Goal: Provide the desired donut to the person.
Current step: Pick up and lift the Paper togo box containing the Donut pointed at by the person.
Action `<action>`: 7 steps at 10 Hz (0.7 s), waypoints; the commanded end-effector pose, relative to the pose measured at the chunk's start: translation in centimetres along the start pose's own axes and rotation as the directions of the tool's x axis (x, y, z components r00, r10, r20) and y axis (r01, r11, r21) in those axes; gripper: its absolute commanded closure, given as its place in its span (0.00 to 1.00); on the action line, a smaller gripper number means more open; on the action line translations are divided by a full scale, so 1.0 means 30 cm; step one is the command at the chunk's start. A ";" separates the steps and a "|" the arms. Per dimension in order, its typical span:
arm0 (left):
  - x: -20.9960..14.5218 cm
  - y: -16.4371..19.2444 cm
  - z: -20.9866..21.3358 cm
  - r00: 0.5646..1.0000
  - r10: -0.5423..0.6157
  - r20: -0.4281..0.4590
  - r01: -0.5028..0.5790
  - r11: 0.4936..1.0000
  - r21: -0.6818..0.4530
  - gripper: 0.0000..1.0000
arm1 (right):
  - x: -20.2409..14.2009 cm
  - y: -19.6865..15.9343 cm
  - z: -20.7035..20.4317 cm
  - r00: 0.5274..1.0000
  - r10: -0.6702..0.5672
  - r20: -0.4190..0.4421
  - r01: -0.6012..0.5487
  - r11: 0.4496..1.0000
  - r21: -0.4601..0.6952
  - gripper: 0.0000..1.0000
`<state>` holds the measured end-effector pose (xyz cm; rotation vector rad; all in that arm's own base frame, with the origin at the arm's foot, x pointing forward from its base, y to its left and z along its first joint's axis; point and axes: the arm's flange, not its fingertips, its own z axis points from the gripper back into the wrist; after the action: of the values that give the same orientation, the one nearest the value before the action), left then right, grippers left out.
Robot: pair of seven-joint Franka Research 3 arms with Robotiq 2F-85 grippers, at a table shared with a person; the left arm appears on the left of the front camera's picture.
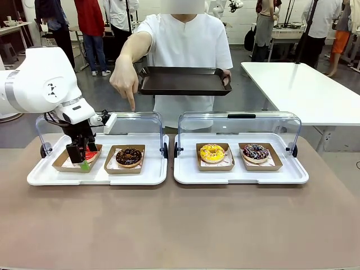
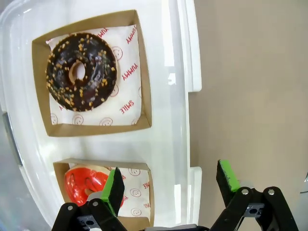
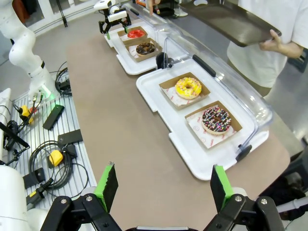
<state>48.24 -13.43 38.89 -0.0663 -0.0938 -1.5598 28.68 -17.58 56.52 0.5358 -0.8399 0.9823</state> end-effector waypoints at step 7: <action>0.132 0.022 -0.101 0.993 -0.088 -0.079 0.093 0.993 0.066 0.00 | 0.000 -0.003 0.000 1.000 0.012 0.020 -0.012 1.000 0.004 0.00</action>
<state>48.30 -17.41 36.99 0.0026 -0.1101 -1.6643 28.68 -17.58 56.52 0.5357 -0.8399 0.9823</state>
